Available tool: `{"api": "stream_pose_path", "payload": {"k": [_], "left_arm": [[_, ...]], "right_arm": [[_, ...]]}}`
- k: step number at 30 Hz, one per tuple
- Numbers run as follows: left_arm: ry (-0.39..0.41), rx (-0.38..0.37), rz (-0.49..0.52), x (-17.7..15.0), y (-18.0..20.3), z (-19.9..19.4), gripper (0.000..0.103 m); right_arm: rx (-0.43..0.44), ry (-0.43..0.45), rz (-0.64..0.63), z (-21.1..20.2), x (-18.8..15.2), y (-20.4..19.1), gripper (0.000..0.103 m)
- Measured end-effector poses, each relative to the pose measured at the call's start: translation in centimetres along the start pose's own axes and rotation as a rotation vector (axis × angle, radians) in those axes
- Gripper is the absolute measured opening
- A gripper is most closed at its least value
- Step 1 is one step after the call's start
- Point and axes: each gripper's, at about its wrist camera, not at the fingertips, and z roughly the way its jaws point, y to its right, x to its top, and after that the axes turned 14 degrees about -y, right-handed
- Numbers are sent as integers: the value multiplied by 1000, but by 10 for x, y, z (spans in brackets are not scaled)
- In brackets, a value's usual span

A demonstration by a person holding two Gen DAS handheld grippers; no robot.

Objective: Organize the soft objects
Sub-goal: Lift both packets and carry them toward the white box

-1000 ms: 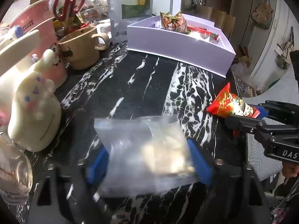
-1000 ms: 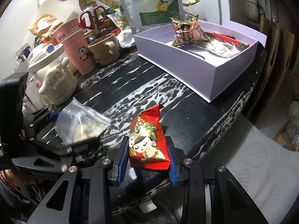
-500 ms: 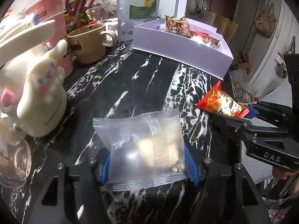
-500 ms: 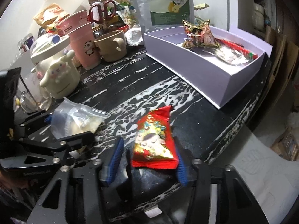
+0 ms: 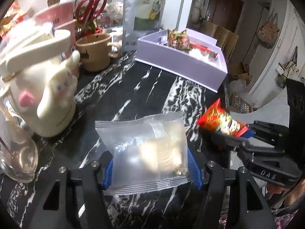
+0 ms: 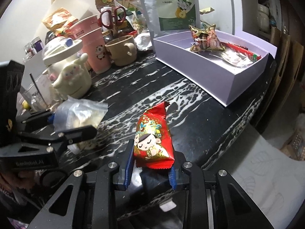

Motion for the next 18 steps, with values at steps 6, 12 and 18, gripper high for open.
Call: {"api": "stream_pose_path", "payload": {"k": [6, 12, 18], "left_arm": [[48, -6, 34, 1, 11, -20, 62], [117, 1, 65, 6, 21, -48, 62], [202, -9, 101, 16, 35, -82, 62]], "right_arm": [[21, 26, -16, -17, -11, -13, 30], [20, 86, -32, -47, -13, -23, 30], [1, 170, -59, -87, -8, -30, 30]]}}
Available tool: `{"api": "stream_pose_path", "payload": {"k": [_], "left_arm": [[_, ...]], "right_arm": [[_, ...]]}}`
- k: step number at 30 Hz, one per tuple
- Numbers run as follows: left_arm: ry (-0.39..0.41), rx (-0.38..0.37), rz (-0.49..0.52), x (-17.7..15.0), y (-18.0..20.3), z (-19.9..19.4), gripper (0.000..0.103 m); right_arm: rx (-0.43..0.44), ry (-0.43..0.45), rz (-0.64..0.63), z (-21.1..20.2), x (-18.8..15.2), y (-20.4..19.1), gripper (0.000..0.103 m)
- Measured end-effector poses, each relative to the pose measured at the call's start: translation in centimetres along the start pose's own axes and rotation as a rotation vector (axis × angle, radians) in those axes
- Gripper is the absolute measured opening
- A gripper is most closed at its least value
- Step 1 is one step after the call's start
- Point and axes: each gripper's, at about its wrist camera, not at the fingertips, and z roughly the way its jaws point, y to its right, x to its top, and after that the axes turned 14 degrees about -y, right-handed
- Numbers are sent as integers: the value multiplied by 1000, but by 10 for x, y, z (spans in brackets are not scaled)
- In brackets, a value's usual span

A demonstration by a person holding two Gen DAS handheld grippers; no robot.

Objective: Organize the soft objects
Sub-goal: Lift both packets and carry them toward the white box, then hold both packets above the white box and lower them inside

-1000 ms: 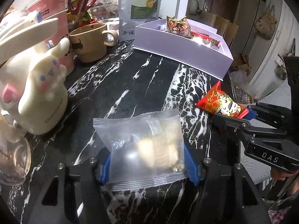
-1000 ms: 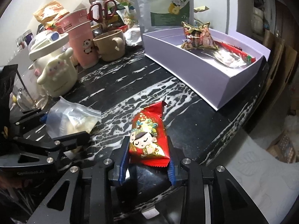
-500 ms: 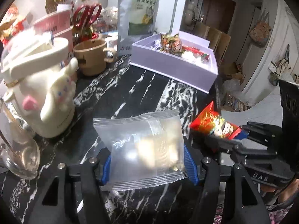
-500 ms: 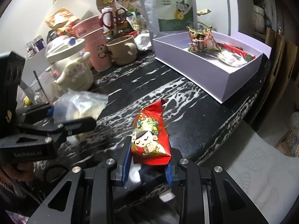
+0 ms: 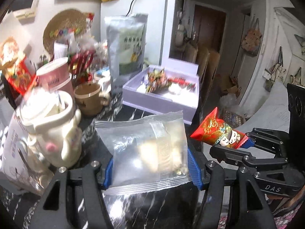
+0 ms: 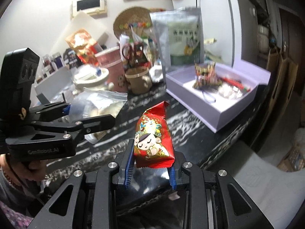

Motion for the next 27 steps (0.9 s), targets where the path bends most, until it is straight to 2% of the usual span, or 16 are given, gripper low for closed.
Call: {"api": "stream_pose_path", "payload": {"k": [8, 14, 27], "left_arm": [[119, -11, 52, 31, 20, -30, 62], [180, -28, 89, 61, 31, -40, 62], [308, -23, 174, 158, 54, -39, 62]], "right_arm": [[-31, 109, -50, -51, 22, 1, 30], [-36, 173, -71, -80, 43, 12, 30], [-103, 280, -100, -108, 109, 55, 30]]}}
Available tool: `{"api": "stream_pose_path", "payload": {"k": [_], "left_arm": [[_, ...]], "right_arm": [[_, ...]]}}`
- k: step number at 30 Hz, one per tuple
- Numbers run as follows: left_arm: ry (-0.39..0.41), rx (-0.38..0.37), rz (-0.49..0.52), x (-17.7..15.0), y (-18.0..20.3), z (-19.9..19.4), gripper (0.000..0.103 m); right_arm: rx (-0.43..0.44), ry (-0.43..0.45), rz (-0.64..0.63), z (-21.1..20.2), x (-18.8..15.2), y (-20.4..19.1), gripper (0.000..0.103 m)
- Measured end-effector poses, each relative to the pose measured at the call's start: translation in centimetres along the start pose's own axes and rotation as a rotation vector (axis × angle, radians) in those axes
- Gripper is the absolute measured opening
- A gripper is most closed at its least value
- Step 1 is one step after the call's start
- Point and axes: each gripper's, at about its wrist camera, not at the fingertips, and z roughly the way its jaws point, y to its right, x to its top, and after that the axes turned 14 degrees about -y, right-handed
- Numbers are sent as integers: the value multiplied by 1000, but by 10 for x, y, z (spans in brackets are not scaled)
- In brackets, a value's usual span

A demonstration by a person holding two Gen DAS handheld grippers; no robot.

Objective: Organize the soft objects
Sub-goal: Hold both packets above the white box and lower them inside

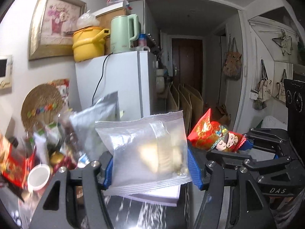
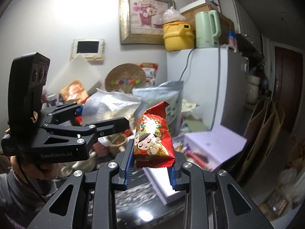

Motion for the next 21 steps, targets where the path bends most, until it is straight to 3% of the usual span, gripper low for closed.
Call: {"api": "stream_pose_path", "payload": {"k": [6, 12, 21], "left_arm": [[-3, -19, 7, 37, -2, 43, 62], [-76, -59, -32, 58, -11, 100, 62], [-152, -15, -13, 71, -12, 161, 62]], "right_arm": [[-22, 5, 15, 19, 30, 35, 30], [-52, -16, 29, 47, 51, 71, 30], [-68, -89, 61, 96, 60, 116, 30]]}}
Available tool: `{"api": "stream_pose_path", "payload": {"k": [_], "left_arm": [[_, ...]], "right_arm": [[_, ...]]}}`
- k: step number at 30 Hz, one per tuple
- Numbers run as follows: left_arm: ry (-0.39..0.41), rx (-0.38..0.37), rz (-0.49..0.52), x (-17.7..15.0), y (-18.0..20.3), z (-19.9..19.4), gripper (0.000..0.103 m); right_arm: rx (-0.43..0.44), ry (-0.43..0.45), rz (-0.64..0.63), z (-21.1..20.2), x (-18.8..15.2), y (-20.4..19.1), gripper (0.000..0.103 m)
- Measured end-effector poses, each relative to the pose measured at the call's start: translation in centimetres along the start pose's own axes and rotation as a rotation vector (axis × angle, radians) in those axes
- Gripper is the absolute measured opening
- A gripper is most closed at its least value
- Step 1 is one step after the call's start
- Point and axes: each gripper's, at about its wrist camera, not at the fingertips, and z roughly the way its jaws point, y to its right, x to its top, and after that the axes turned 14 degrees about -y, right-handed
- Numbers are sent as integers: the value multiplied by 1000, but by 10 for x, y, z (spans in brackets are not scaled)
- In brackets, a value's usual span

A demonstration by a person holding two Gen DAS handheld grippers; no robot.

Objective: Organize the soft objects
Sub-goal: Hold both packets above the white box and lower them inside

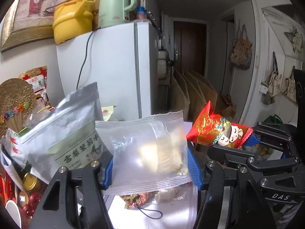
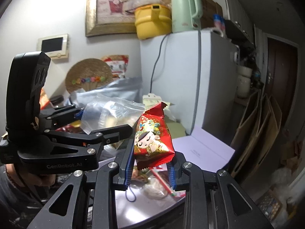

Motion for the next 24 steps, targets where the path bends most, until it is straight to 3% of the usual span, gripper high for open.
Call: {"api": "stream_pose_path", "payload": {"k": [11, 24], "left_arm": [[-124, 27, -24, 2, -3, 66, 62], [-259, 36, -35, -21, -10, 121, 62]], "right_arm": [[24, -135, 11, 60, -9, 24, 30], [57, -246, 65, 107, -37, 43, 30]]}}
